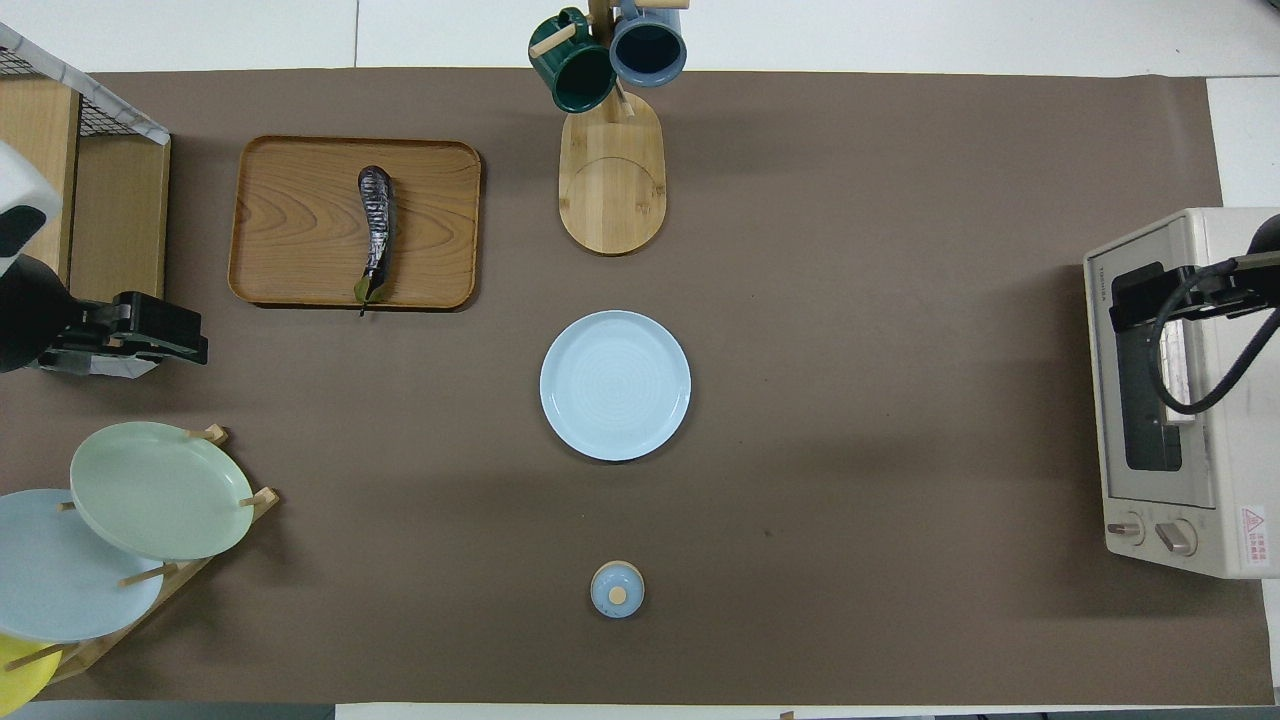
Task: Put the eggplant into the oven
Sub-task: 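Reach the left gripper to the eggplant on the wooden tray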
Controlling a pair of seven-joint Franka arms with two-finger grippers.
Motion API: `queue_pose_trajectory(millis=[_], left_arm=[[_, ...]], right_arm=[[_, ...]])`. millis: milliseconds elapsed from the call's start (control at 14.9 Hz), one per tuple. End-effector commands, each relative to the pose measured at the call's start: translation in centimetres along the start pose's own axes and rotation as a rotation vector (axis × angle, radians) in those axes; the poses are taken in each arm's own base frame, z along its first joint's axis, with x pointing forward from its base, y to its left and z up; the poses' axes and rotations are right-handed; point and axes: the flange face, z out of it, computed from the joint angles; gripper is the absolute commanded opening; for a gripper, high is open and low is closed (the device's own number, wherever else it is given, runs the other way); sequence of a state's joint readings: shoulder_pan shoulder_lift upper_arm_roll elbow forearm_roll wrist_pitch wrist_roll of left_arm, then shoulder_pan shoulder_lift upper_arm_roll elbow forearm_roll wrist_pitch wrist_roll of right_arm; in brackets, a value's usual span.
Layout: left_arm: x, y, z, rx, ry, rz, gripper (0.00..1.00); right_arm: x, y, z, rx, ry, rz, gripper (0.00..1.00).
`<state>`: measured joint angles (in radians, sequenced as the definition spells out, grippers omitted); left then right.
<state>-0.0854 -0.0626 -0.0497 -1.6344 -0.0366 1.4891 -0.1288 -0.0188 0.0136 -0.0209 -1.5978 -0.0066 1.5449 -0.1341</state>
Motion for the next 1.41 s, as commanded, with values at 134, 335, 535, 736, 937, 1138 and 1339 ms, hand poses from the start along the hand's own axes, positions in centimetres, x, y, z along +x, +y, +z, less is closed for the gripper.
queue_pose_trajectory(millis=[134, 335, 535, 736, 937, 1138, 1339], left_arm=[[-0.3, -0.3, -0.3, -0.004, 0.020, -0.002, 1.00], [-0.2, -0.3, -0.3, -0.005, 0.030, -0.009, 1.00], [0.1, -0.3, -0.1, -0.006, 0.049, -0.002, 1.00], [0.5, -0.4, -0.3, -0.010, 0.081, 0.001, 1.00], [2.1, -0.1, 1.2, -0.010, 0.062, 0.006, 1.00], [5.6, 0.2, 4.5, -0.016, 0.079, 0.034, 1.00], [9.8, 0.4, 9.3, -0.019, 0.060, 0.052, 1.00]], right_arm=[[0.4, 0.0, -0.1, 0.015, 0.018, 0.020, 1.00], [0.4, 0.0, -0.1, 0.015, 0.018, 0.020, 1.00], [0.3, 0.0, -0.2, -0.002, 0.019, 0.013, 1.00], [0.1, 0.2, 0.7, 0.001, 0.005, -0.019, 1.00], [-0.1, 0.3, 1.4, -0.003, 0.026, -0.030, 0.03], [-1.3, 0.7, 5.1, -0.010, 0.067, -0.021, 0.00], [-2.0, 3.7, 8.9, -0.097, 0.067, 0.001, 0.00]])
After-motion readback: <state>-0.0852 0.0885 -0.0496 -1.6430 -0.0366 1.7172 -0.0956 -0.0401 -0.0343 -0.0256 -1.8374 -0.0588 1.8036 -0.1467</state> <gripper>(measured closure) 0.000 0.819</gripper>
